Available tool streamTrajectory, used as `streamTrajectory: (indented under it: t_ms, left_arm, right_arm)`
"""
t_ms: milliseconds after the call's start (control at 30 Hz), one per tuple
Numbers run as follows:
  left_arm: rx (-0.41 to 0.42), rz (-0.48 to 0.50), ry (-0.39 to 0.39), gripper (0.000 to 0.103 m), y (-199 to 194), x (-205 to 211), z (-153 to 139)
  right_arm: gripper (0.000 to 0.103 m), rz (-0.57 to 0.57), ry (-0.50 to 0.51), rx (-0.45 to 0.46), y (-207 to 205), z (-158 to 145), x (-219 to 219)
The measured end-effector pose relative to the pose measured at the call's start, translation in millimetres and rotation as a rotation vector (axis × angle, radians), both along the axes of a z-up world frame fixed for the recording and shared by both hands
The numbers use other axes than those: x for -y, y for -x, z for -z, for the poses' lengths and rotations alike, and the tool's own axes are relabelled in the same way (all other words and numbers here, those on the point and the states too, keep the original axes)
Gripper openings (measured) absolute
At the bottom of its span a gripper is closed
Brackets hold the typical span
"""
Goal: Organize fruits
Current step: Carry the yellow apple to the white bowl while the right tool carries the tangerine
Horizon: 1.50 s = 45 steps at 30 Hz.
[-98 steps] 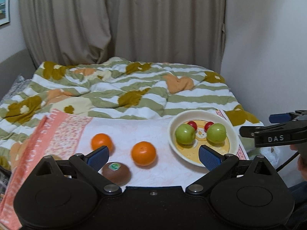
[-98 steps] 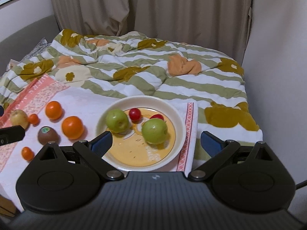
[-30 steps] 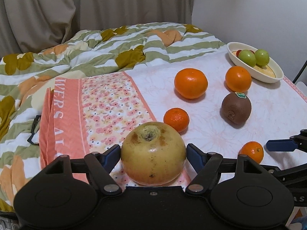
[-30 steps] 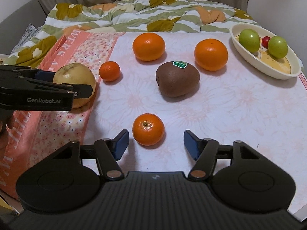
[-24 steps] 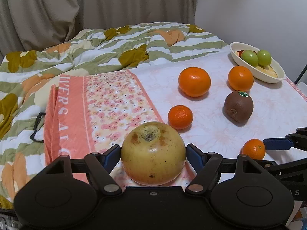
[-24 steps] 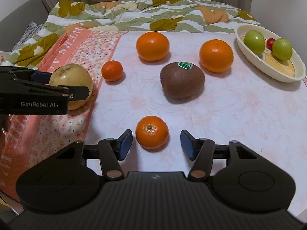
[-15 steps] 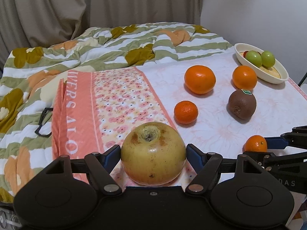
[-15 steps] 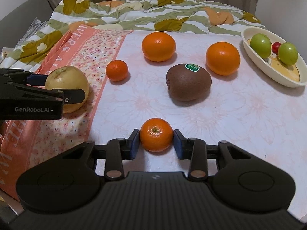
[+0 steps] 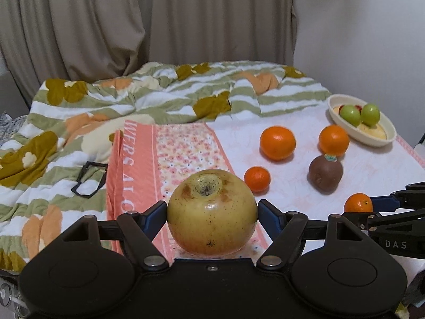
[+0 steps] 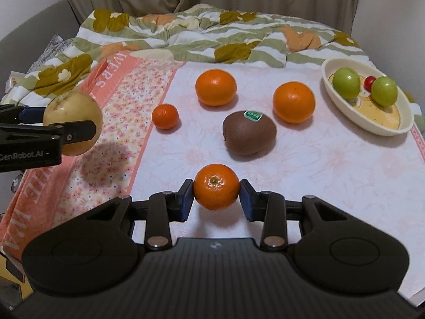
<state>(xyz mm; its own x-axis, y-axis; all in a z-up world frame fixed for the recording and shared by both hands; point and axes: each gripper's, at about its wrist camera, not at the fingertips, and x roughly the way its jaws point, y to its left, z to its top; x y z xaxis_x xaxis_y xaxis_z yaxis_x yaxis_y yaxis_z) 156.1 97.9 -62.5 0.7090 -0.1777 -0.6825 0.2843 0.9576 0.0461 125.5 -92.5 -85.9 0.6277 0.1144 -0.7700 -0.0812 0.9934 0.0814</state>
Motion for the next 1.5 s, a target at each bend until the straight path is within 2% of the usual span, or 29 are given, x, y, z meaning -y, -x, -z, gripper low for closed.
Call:
streamTrajectory:
  t_ms: [433,867,1200,1500]
  left_arm:
    - [0.071,-0.045,0.022,0.078,38.8,39.6,-48.4]
    - [0.129,-0.107,0.053,0.078,43.0,149.6,-79.6]
    - [0.092,-0.118,0.100,0.078,12.4,246.7,-70.0]
    - [0.013,-0.050,0.082,0.078,-35.3,310.2,-41.4]
  right_arm:
    - [0.053,-0.003,-0.023,0.089,23.0,-51.1,46.3]
    - [0.052,-0.045,-0.027,0.150,18.7,-83.9,170.5]
    - [0.052,-0.065,-0.003,0.149,-19.1,-85.0,275.1]
    - [0.053,-0.018,0.006,0.123,-60.3,-73.5,333.6]
